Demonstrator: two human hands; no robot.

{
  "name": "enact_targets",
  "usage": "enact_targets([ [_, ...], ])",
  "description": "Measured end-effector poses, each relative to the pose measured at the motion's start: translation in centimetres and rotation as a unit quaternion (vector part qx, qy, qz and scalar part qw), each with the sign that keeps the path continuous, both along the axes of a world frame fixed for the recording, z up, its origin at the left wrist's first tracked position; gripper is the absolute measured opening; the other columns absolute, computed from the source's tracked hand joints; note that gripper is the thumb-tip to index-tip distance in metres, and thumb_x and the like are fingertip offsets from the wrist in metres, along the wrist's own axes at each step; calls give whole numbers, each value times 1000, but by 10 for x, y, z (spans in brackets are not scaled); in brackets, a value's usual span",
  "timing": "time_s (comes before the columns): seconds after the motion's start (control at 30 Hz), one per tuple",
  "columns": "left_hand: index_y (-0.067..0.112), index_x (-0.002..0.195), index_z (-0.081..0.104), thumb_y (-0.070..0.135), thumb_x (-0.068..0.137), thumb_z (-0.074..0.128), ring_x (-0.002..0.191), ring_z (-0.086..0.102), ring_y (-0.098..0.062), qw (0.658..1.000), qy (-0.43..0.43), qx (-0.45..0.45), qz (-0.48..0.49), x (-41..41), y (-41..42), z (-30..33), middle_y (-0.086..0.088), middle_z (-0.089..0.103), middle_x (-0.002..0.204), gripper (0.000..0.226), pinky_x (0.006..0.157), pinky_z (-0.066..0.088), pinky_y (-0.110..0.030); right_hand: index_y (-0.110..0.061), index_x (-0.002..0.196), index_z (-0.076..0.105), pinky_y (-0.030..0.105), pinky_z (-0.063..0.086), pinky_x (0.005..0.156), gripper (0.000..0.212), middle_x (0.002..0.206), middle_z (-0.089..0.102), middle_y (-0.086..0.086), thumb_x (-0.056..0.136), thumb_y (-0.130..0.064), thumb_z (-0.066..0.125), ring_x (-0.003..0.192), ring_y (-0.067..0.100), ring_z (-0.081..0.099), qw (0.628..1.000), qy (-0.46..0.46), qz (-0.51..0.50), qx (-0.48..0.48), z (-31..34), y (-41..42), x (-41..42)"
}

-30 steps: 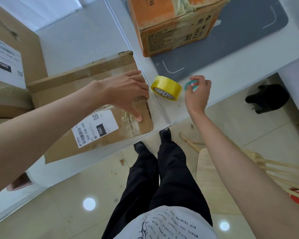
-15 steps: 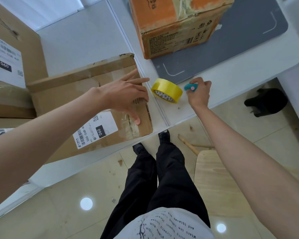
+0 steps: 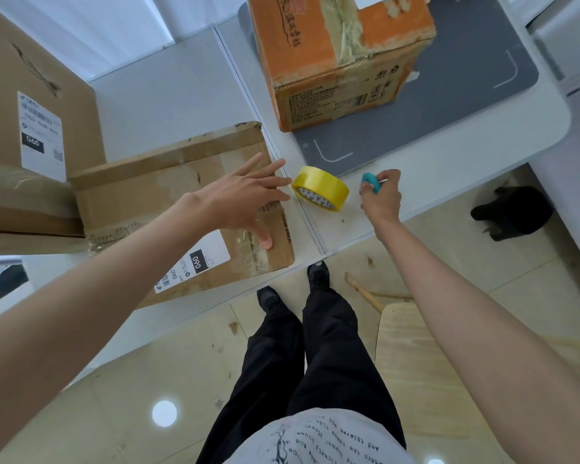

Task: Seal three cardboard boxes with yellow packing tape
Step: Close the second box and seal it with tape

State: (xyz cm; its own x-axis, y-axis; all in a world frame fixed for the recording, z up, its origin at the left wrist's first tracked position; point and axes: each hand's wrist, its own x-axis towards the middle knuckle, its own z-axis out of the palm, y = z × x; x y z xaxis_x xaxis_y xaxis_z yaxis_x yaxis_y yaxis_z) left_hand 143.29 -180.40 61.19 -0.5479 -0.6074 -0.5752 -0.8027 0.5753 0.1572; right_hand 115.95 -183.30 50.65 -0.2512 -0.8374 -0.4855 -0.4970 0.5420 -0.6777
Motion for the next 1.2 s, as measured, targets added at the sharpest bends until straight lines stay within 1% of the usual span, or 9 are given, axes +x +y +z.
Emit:
enact_targets([
  [0.07, 24, 155, 37, 83, 71, 54, 155, -16, -16, 997, 50, 3, 56, 3, 6, -1, 4, 16, 169, 104, 122, -21, -40, -18, 117, 45, 54, 55, 88, 18, 103, 55, 2, 101, -14, 52, 92, 32, 65, 999, 14, 25, -19, 4, -4, 0],
  [0.2, 22, 145, 52, 82, 75, 47, 157, -2, -14, 973, 167, -32, 154, 6, 20, -4, 1, 30, 164, 92, 127, -8, -42, -20, 121, 59, 48, 55, 96, 23, 120, 41, 6, 100, -11, 53, 96, 31, 63, 997, 41, 70, 16, 8, -13, -2],
  [0.33, 22, 133, 62, 73, 82, 50, 156, 10, -16, 944, 225, -57, 234, 4, 26, -6, 0, 43, 157, 73, 127, -3, -44, -23, 126, 63, 35, 50, 94, 28, 136, 37, 6, 100, -32, 57, 92, 21, 58, 989, 69, 123, -35, 30, -13, 6],
  [0.43, 21, 127, 67, 54, 92, 60, 154, 20, -17, 899, 271, -64, 337, -5, 27, -4, 0, 51, 150, 49, 127, 3, -48, -25, 119, 69, 33, 49, 94, 44, 126, 51, 0, 87, -56, 64, 108, 17, 58, 978, -9, 201, -57, 52, -7, 27],
  [0.53, 21, 127, 66, 37, 95, 68, 143, 40, -16, 847, 301, -76, 431, -19, 25, 3, 2, 56, 141, 36, 124, 25, -48, -16, 120, 62, 31, 54, 84, 34, 109, 62, -2, 92, -34, 69, 105, 18, 60, 961, -37, 271, 37, 61, 3, 39],
  [0.6, 21, 132, 64, 34, 91, 74, 132, 49, -13, 822, 314, -65, 471, -25, 24, 10, 5, 55, 140, 44, 113, 39, -36, -12, 115, 64, 20, 51, 74, 23, 104, 65, -2, 93, -16, 69, 101, 16, 61, 966, -94, 237, 51, 69, 11, 39],
  [0.7, 20, 141, 58, 38, 81, 83, 134, 45, -12, 804, 322, -30, 500, -28, 22, 21, 4, 50, 146, 68, 106, 32, -23, -12, 113, 62, 11, 50, 71, 21, 102, 66, -2, 93, -6, 68, 96, 12, 63, 968, -148, 200, 21, 89, 26, 33],
  [0.87, 22, 152, 45, 52, 70, 87, 144, 40, -18, 797, 319, 36, 512, -25, 18, 43, 0, 43, 156, 97, 120, 33, -45, -17, 111, 59, 15, 52, 77, 23, 107, 67, 2, 95, -2, 65, 101, 12, 63, 953, -212, 215, -20, 132, 42, 36],
  [1.2, 15, 134, 65, 42, 64, 94, 113, 64, -14, 787, 347, 3, 510, 0, 16, 110, 2, 66, 122, 80, 99, 51, -27, -16, 111, 61, 31, 57, 90, 23, 105, 68, 4, 94, -2, 65, 102, 19, 65, 925, -237, 289, -63, 188, 45, 67],
])
